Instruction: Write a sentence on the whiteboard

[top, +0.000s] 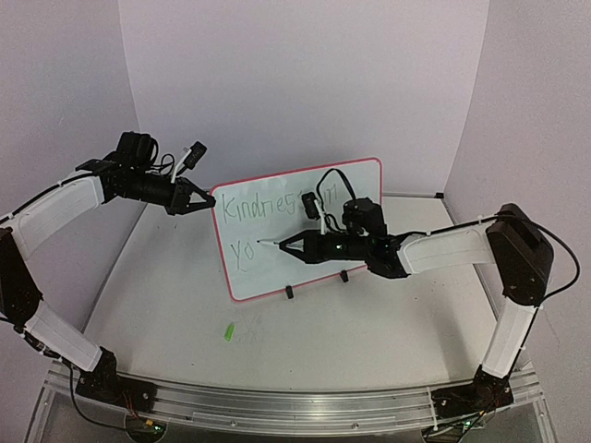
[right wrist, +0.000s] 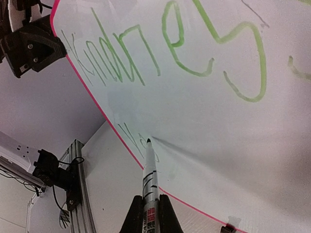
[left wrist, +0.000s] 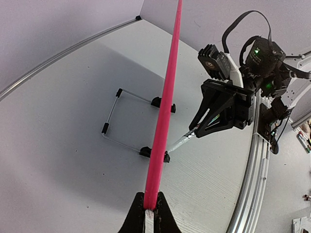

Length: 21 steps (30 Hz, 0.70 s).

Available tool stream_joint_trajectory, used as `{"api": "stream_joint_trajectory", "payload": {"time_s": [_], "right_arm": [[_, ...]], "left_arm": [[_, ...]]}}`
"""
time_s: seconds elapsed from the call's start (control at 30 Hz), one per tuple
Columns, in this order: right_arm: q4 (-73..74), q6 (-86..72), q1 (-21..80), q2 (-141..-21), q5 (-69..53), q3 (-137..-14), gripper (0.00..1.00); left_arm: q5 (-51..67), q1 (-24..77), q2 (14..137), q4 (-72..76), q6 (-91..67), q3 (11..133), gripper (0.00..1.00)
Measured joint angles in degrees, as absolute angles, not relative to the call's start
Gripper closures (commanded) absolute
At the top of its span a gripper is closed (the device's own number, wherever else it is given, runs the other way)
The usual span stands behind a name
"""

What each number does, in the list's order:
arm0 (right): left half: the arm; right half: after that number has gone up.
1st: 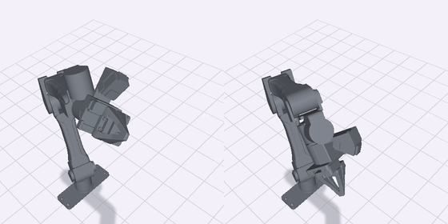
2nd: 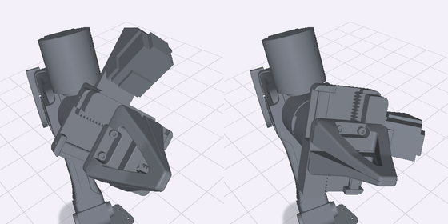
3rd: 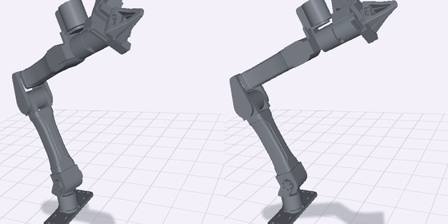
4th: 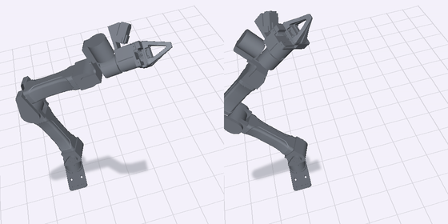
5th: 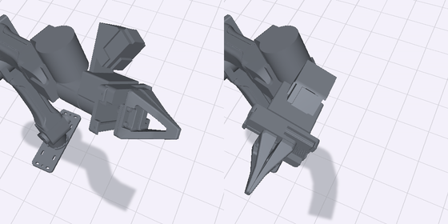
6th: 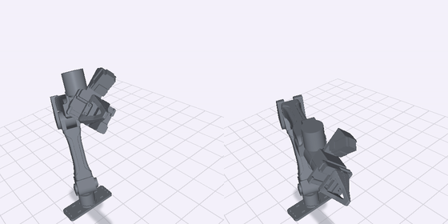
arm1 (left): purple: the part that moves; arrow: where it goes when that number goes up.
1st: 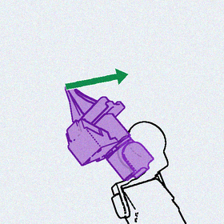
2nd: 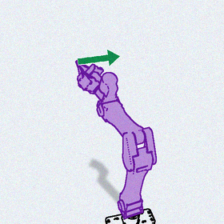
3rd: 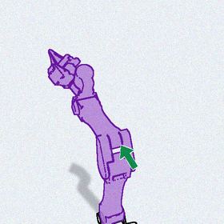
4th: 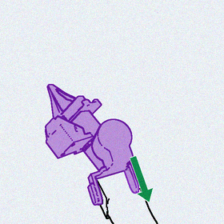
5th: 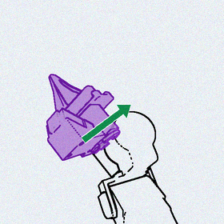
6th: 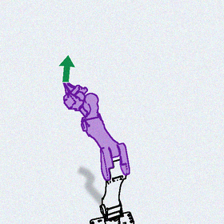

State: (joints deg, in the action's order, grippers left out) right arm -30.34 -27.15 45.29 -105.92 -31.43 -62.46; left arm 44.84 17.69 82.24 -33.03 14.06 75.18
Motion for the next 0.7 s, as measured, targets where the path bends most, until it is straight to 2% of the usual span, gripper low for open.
{"api": "stream_joint_trajectory", "payload": {"time_s": [0.7], "right_arm": [[-29.9,-27.09,44.98,-107.04,-31.63,-60.99,1.0]], "left_arm": [[44.8,17.72,82.24,-33.03,14.09,75.18,1.0]]}}
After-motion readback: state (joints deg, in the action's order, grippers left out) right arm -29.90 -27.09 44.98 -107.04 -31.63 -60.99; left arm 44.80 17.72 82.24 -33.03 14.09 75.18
